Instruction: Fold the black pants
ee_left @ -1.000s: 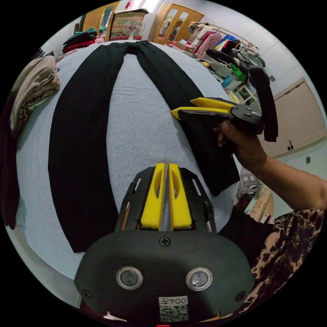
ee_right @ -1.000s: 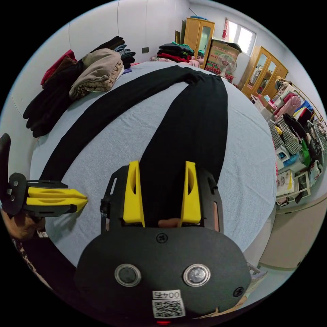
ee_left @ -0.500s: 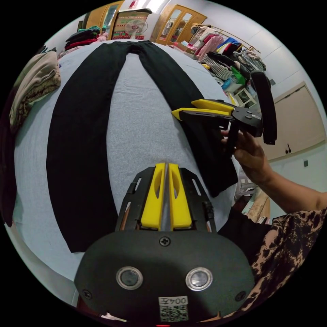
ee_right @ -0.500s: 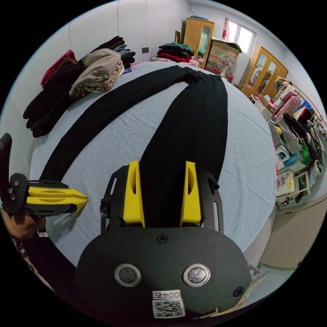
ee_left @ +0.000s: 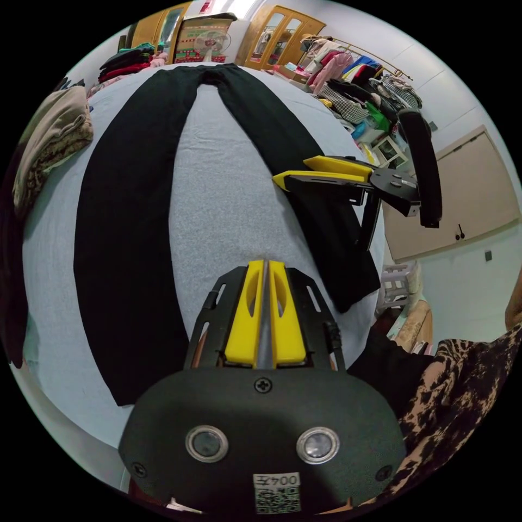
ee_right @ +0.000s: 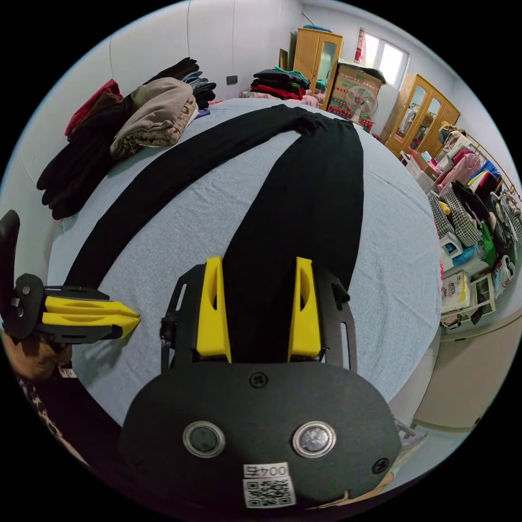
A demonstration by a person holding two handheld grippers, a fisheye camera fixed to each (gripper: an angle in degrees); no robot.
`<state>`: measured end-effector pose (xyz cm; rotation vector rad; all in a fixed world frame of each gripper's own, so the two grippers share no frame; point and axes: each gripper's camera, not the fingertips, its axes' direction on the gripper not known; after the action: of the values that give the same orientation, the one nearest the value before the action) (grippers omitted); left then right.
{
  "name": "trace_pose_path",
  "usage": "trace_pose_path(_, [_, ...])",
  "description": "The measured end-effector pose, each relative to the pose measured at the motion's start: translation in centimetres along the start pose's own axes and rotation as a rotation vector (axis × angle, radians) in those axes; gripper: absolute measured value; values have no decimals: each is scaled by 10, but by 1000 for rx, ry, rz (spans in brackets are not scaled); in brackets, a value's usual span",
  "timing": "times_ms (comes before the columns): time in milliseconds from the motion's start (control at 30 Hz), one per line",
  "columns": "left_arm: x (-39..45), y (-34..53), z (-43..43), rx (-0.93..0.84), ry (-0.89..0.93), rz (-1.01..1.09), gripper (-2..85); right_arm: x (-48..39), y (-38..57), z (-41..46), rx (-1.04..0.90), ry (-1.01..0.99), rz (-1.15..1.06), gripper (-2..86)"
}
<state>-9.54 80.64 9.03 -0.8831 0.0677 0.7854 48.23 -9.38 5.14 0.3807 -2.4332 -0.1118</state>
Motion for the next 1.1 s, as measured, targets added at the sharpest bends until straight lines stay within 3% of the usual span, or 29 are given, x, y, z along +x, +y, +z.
trace_pose_path(1100, [12, -17, 0, -53, -86, 37, 16, -4, -7, -3, 1, 2, 0, 180])
